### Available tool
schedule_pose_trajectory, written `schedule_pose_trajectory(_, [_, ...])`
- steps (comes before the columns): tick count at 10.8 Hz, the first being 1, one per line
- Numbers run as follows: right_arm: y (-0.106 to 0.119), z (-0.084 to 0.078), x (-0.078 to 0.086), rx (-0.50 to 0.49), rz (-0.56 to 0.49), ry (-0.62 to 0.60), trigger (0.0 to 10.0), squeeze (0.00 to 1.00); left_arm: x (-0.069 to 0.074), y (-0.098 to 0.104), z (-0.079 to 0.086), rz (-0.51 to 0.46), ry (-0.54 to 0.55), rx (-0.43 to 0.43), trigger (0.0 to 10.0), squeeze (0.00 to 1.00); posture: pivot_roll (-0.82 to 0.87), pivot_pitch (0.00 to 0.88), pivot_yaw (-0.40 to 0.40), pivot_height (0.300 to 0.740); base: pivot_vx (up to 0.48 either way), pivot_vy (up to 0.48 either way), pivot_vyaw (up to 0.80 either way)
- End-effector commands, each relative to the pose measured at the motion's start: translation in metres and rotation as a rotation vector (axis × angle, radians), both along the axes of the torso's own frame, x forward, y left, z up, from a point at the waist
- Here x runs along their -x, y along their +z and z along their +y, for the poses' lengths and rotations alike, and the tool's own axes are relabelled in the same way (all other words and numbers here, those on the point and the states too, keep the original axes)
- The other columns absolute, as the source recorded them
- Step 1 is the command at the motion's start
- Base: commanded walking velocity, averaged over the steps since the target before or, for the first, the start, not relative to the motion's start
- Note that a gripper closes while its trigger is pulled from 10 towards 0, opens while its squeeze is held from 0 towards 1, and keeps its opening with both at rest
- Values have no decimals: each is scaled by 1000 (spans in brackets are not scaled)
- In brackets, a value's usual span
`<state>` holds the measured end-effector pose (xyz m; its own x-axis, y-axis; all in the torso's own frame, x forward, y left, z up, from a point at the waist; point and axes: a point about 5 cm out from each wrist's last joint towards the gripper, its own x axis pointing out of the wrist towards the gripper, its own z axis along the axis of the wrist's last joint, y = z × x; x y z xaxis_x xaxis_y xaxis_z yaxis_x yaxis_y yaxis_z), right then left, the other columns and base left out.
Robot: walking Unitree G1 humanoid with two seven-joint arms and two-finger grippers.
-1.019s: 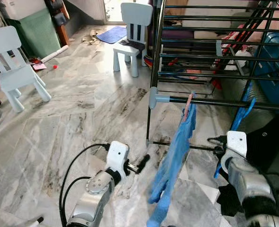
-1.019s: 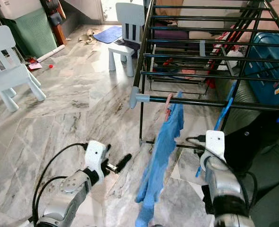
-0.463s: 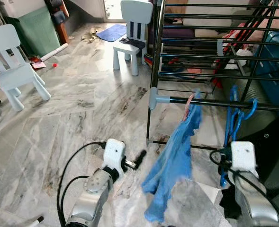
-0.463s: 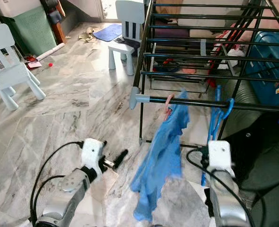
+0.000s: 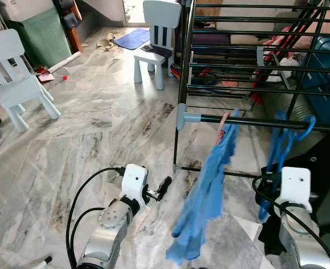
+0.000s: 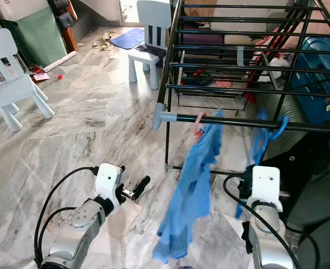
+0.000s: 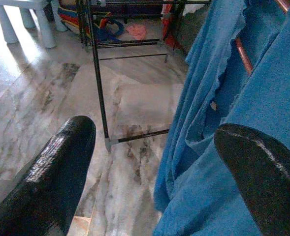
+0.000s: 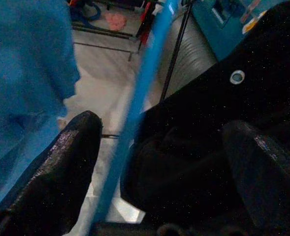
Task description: Hang hanger
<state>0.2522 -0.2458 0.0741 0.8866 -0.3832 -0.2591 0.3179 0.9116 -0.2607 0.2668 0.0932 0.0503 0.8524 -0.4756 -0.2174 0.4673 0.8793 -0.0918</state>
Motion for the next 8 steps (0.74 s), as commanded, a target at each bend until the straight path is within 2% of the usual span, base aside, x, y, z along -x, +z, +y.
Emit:
schedule_pose_trajectory(1, [6,-2,-2,13,-27,-5,10000,1000,1,0,2,-6,1,-12,10000,0,-96,69,42,740,0,0,0])
schedule_pose_trajectory(3, [9,-5,-8,23,-36,-7,10000,1000,-1,0,2,-5,3,-26,10000,0,-90,60,41,740,0,0,0])
schedule_pose_trajectory(8, [4,-3,-10,1,-10,16,10000,1000,2,-3,1,3,-16,-38,10000,0,-89,52,38,740,0,0,0])
